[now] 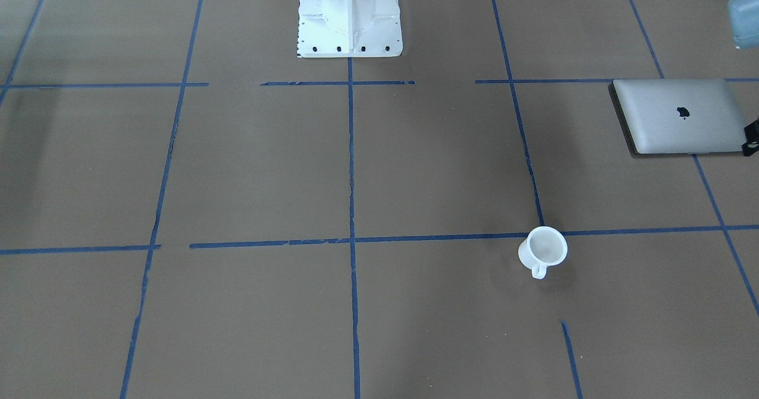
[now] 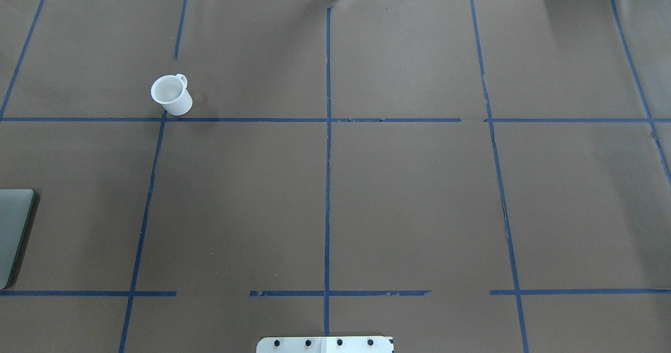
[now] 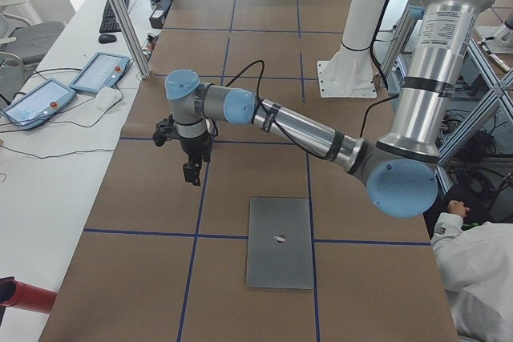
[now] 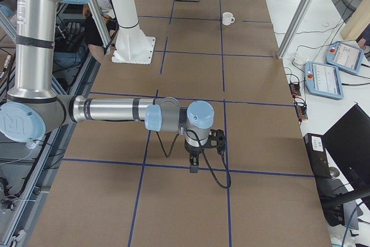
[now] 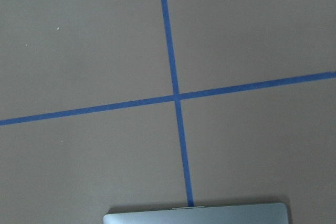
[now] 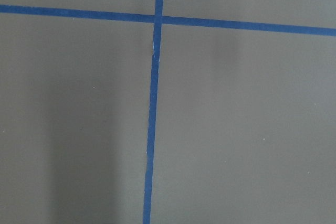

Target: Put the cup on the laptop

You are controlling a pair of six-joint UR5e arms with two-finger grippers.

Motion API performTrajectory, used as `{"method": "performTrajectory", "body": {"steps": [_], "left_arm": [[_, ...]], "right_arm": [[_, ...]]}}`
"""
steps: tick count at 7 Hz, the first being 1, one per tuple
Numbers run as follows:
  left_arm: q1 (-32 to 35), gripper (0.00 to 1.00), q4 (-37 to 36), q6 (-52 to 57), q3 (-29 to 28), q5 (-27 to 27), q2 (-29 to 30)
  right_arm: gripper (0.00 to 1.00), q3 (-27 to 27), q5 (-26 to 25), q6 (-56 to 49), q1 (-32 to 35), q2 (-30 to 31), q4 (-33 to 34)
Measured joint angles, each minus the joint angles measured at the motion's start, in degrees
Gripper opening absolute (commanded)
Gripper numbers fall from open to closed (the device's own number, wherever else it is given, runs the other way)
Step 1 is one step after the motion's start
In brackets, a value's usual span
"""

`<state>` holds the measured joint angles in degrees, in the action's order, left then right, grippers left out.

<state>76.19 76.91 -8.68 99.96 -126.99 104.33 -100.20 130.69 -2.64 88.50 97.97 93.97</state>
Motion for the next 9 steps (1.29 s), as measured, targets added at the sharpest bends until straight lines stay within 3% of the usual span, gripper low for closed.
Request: {"method": "performTrajectory", "body": {"steps": [2,4,8,9], "left_arm": [[-9.4,0.99,10.53,-18.72,-4.38,-2.28,6.43],[-14.47,0.92,25.01,-34.1,-12.89,-2.27,11.57],[-16.47,0.94,31.02,-33.18,-28.24,4.23,22.15],[-16.63,0.99,33.59,-30.65,-34.04,4.92,24.84]], "right_arm": [[1.0,0.0,0.0,0.0,0.0,0.02,0.01],[1.0,0.0,0.0,0.0,0.0,-0.02,-0.01],[1.0,0.0,0.0,0.0,0.0,0.03,0.02],[1.0,0.0,0.0,0.0,0.0,0.03,0.03]]}}
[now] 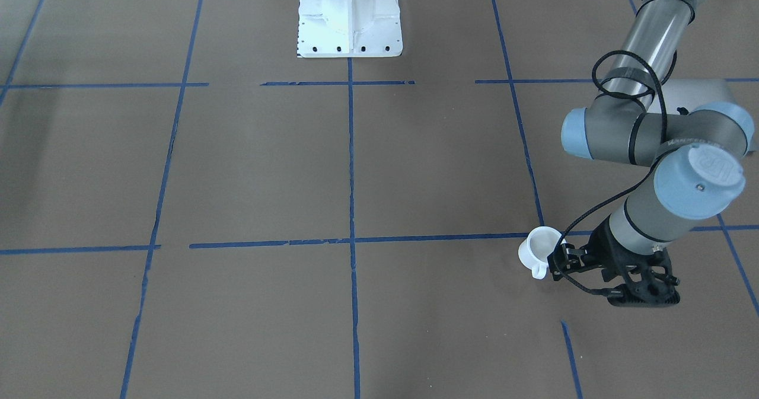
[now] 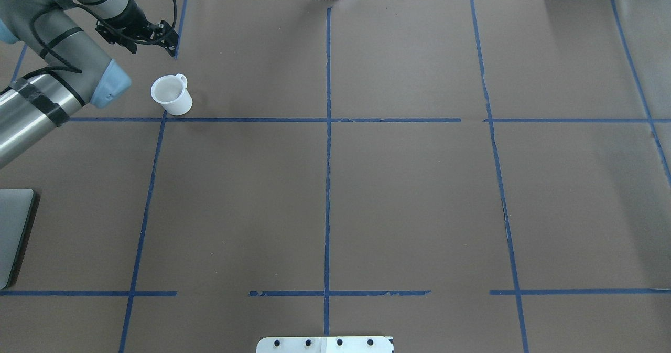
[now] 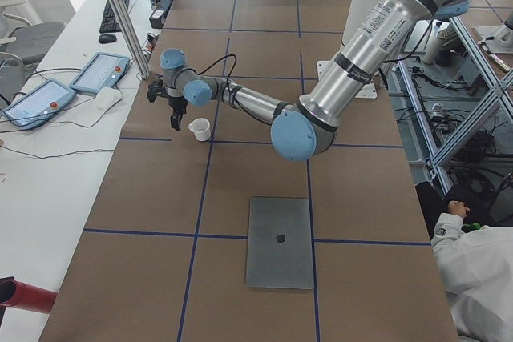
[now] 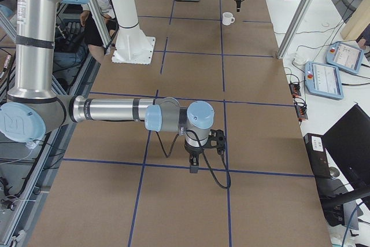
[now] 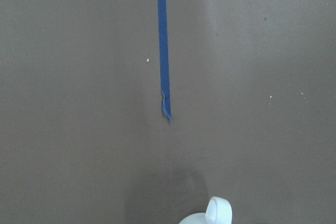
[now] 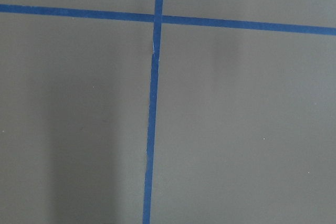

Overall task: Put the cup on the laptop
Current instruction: 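Reach the left gripper to the white mug and close on it, then lift the white mug with the left gripper and carry it toward the laptop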

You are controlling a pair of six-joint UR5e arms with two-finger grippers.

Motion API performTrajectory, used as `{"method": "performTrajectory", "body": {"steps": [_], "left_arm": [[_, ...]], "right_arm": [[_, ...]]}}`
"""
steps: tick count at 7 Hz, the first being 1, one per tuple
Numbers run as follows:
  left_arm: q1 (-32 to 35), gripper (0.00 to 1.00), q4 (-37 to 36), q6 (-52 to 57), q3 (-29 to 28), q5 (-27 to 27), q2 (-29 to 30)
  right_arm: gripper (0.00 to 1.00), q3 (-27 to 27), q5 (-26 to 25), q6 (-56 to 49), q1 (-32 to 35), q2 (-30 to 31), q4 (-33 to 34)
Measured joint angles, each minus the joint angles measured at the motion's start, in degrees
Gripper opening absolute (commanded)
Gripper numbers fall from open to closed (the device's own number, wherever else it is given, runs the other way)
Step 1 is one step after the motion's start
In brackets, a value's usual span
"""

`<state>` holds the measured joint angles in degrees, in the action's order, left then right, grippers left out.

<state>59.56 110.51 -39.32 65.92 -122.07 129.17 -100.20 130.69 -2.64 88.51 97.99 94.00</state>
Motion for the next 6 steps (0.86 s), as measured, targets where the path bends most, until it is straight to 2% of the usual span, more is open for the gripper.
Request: {"method": "performTrajectory", "body": {"steps": [1,4,5,6], "left_arm": [[-0.17,0.99,2.2,1.07,-3.7,0.03,1.3],[-2.45,0.97,5.9,-0.21,-7.46,-1.5,1.92],[-3.28,0.76,6.87,-1.18,-8.12,-2.18,1.91],[-4.01,0.28,7.4,-1.75,-8.74,-2.49,1.83]], "right_arm": [[1.0,0.0,0.0,0.0,0.0,0.0,-0.02],[1.0,0.0,0.0,0.0,0.0,0.01,-0.01],[1.0,0.0,0.0,0.0,0.0,0.01,-0.02],[1.0,0.0,0.0,0.0,0.0,0.01,-0.04]]}}
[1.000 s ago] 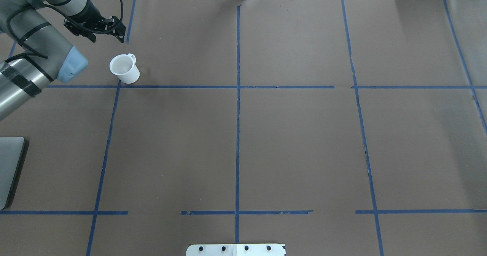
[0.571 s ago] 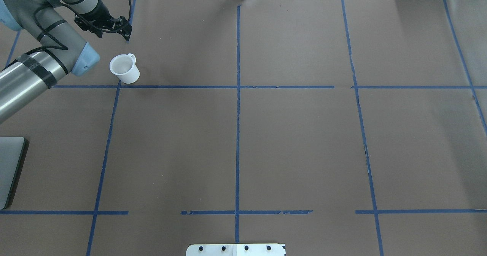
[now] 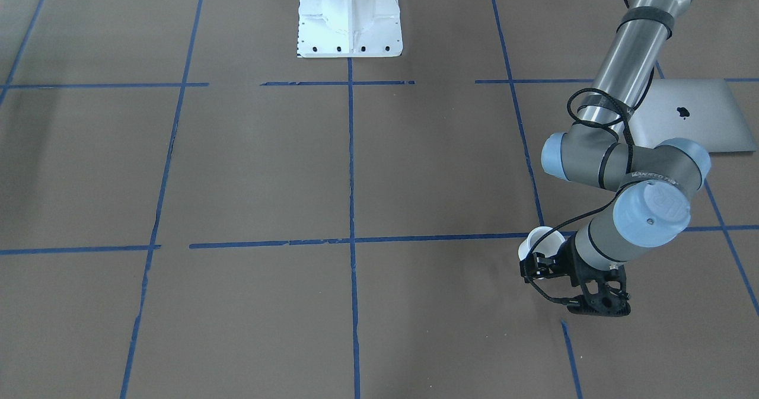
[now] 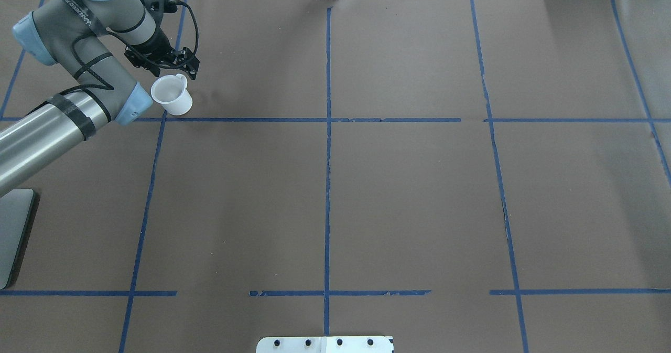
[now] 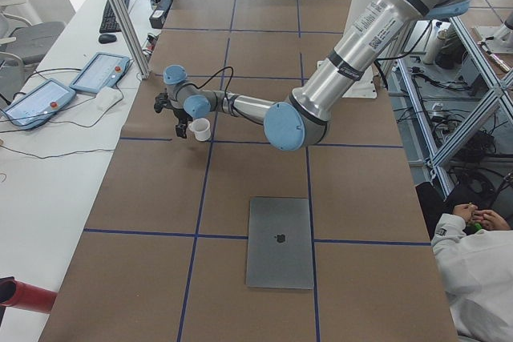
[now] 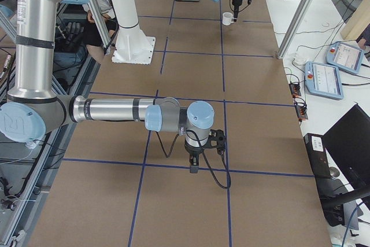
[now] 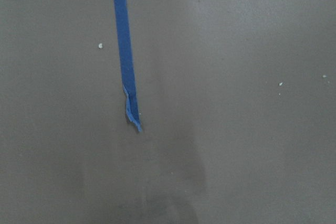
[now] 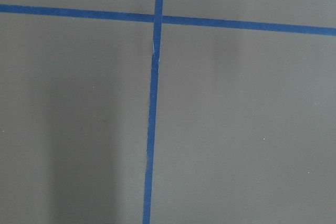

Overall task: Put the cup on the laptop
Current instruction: 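Lift the white mug with the left gripper and carry it toward the laptop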

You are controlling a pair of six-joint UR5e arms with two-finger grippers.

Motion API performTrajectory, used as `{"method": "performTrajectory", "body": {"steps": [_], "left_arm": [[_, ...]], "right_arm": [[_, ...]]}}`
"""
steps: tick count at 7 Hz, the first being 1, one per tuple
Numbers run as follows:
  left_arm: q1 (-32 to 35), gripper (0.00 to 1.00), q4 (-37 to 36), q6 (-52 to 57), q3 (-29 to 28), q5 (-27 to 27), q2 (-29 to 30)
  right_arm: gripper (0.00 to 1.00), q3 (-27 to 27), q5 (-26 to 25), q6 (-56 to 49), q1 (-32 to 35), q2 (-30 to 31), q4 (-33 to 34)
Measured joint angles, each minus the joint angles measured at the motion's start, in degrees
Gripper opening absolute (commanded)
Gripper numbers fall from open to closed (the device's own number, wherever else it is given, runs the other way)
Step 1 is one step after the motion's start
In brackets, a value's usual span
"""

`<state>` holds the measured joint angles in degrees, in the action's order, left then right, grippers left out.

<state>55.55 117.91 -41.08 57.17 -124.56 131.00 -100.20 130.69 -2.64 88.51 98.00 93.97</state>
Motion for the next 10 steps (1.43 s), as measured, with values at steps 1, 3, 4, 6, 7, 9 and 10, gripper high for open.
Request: {"method": "performTrajectory", "body": {"steps": [1,3,4,6,7,9,10], "left_arm": [[-0.52,0.0,0.2,-0.27,-0.33,-0.13,-0.1],[-0.76,0.0,0.3,-0.38,-0.46,-1.15,-0.17],[-0.51,0.0,0.22,-0.4,-0.36,-1.84,-0.13],[2.2,0.0,-0.28,-0.29,1.03,-3.64,-0.71],[4.51,0.0,-0.31,0.11,5.41,-5.56,-4.24],[6.32,0.0,-0.07,0.92,17.93,-6.7,-17.14],[6.96,0.0,-0.01,2.28,22.99,-6.75,-23.95]], "right_arm": [[1.0,0.0,0.0,0.0,0.0,0.0,-0.01],[1.0,0.0,0.0,0.0,0.0,0.0,-0.01],[1.0,0.0,0.0,0.0,0.0,0.0,-0.01],[1.0,0.0,0.0,0.0,0.0,0.0,0.03],[1.0,0.0,0.0,0.0,0.0,0.0,0.01],[1.0,0.0,0.0,0.0,0.0,-0.02,-0.01],[1.0,0.0,0.0,0.0,0.0,-0.03,-0.01]]}}
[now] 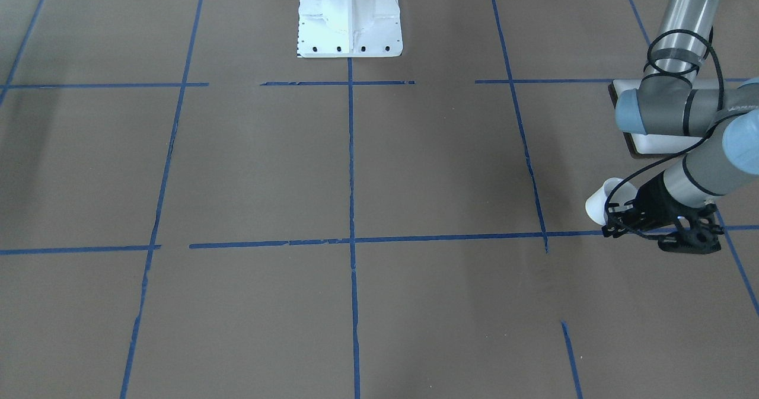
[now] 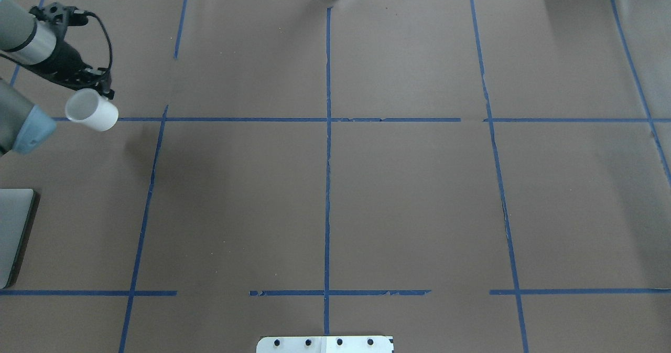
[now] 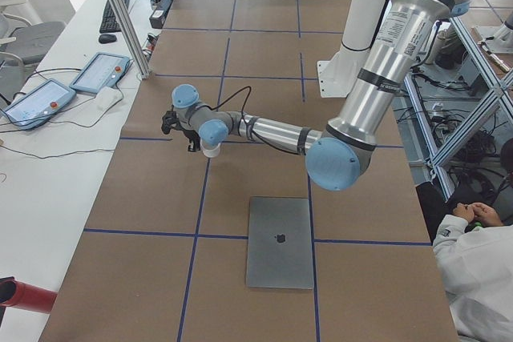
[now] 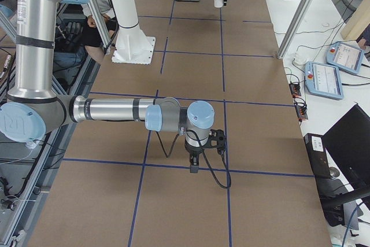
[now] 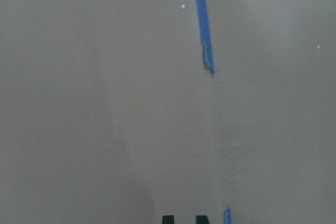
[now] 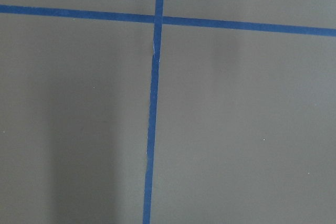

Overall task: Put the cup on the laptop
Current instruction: 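Lift the white mug with the left gripper and carry it toward the laptop, then lower the mug onto the silver laptop and open the left gripper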

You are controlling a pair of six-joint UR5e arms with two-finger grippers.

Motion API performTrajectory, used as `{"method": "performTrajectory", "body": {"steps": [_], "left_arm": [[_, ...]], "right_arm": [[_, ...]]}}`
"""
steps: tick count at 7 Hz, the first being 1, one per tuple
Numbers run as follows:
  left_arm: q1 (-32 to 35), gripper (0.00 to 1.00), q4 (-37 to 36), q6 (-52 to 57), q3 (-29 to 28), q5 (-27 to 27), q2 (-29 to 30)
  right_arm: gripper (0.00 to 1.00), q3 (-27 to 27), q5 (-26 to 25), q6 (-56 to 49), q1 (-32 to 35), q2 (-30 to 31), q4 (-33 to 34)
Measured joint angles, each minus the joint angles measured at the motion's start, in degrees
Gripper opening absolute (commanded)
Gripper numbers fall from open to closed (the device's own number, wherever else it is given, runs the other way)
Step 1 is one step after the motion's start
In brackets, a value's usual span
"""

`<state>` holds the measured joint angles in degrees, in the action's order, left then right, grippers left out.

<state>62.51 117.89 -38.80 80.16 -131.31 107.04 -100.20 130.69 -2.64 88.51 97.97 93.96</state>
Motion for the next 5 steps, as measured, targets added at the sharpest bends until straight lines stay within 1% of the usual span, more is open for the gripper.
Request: {"method": "performTrajectory", "body": {"steps": [2,3,4,5], "left_arm": [[1.43,0.0,0.22,6.6,9.4,0.15,-16.67],[2.28,0.0,0.41,8.89,11.69,0.97,-22.44],[2.67,0.0,1.77,9.9,12.44,2.97,-26.86],[2.81,0.0,5.1,10.32,11.44,4.46,-30.06]], "right_arm": [[1.0,0.0,0.0,0.0,0.0,-0.03,0.03],[1.0,0.0,0.0,0.0,0.0,-0.04,0.03],[1.0,0.0,0.0,0.0,0.0,-0.05,0.04],[1.0,0.0,0.0,0.0,0.0,-0.04,0.03]]}}
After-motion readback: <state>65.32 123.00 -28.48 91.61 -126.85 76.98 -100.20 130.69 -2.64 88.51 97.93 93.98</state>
